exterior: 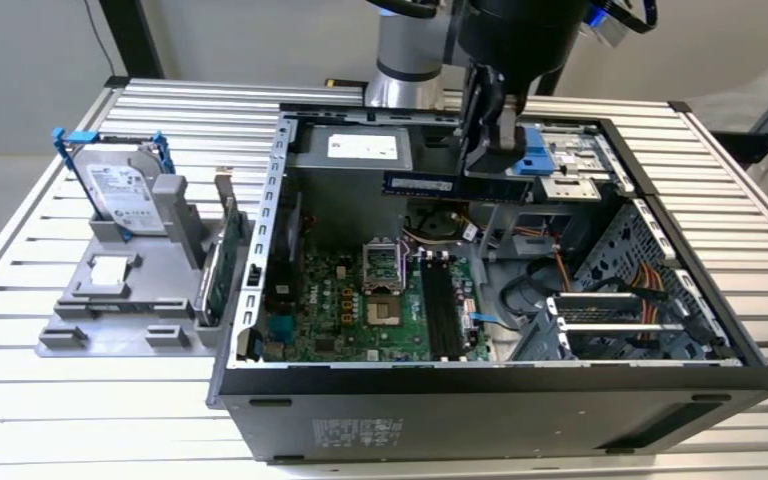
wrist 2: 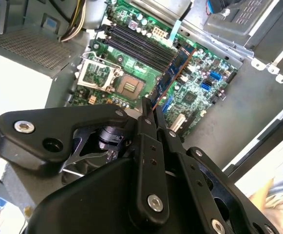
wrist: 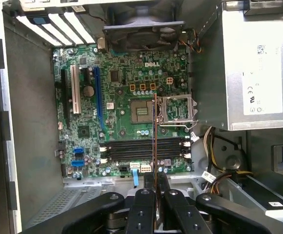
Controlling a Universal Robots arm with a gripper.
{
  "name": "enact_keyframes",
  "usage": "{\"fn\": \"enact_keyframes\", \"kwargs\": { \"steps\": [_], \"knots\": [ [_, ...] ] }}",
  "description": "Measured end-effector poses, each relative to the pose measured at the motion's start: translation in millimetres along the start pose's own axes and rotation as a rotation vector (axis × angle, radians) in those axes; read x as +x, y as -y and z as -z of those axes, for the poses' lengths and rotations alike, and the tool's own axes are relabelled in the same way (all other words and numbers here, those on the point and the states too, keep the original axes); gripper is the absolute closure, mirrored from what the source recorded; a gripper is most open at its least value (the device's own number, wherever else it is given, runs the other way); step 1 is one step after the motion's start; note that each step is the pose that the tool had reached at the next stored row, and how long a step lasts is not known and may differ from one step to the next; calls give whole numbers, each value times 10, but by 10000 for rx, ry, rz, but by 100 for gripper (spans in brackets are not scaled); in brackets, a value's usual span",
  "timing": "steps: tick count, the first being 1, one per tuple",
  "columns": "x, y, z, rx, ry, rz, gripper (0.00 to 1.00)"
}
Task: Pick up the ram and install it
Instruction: 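Pick up the ram and move it above insertion slot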
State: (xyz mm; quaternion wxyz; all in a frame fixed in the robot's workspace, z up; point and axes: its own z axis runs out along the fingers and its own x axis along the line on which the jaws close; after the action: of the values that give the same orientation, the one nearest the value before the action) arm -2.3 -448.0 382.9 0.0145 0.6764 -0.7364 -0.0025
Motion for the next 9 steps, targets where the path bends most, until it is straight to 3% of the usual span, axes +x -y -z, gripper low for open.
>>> {"fn": "enact_keyframes", "kwargs": {
  "steps": [9],
  "knots": [
    [0, -1, 0, -7, 9, -366, 100]
  ]
}}
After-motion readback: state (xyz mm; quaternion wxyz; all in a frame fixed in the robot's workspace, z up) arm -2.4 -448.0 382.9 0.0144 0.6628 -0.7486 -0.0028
